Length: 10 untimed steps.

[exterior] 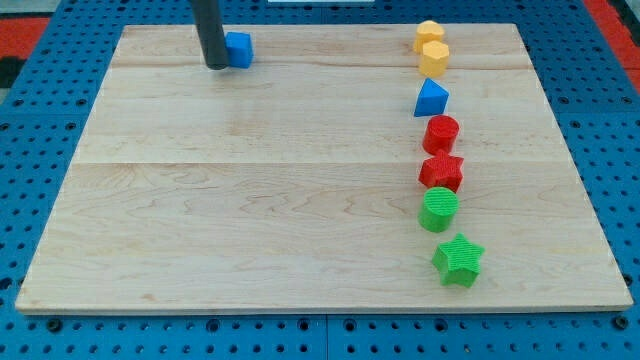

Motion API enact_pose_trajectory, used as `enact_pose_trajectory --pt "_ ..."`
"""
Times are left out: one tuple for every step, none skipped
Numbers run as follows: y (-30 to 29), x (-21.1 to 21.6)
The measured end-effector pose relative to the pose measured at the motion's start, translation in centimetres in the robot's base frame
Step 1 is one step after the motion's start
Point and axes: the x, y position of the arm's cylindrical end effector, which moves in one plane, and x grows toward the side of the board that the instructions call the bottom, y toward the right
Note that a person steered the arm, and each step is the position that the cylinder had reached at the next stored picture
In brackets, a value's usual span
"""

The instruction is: Slide the blue cube to the top center

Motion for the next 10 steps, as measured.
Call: enact_pose_trajectory --pt "-1.1 -0.8" --pt "-2.1 -2.1" --pt "0.7 -3.1" --pt "2.8 -3.3" --pt "3.2 -2.9" --pt "4.0 -1.9" --pt "5.9 -1.1" --pt "8.4 -1.0" --pt "10.4 -2.6" --pt "12.5 -3.1"
